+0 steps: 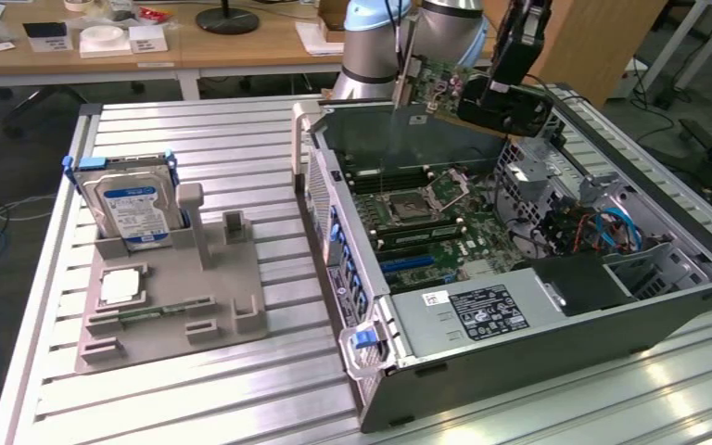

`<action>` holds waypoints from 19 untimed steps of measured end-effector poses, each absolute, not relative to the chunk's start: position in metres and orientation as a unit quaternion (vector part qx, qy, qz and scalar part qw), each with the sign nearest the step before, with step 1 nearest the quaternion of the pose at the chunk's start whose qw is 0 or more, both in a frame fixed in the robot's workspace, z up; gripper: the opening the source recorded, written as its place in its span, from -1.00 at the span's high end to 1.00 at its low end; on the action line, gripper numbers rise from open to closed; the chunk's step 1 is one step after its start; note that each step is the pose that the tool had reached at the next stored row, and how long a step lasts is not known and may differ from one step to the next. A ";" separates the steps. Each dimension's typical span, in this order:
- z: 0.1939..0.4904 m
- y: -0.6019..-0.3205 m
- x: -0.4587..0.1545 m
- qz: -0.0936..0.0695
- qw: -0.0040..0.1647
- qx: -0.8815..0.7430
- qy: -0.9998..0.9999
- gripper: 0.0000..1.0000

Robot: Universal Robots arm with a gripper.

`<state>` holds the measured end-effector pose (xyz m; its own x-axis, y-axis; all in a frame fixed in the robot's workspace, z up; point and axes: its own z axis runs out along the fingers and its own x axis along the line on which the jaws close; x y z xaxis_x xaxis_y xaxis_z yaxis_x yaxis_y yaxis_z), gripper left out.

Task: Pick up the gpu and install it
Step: 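Insert the gpu into the slot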

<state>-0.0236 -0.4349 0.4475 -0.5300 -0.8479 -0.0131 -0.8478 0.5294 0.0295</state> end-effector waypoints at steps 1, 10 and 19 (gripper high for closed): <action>0.447 -0.435 -0.024 -0.016 0.002 0.489 -0.872 0.46; 0.447 -0.435 -0.024 -0.016 0.002 0.520 -0.854 0.46; 0.447 -0.435 -0.024 -0.016 0.003 0.550 -0.835 0.46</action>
<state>-0.0236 -0.4354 0.4474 -0.3939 -0.9191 -0.0131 -0.9189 0.3934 0.0295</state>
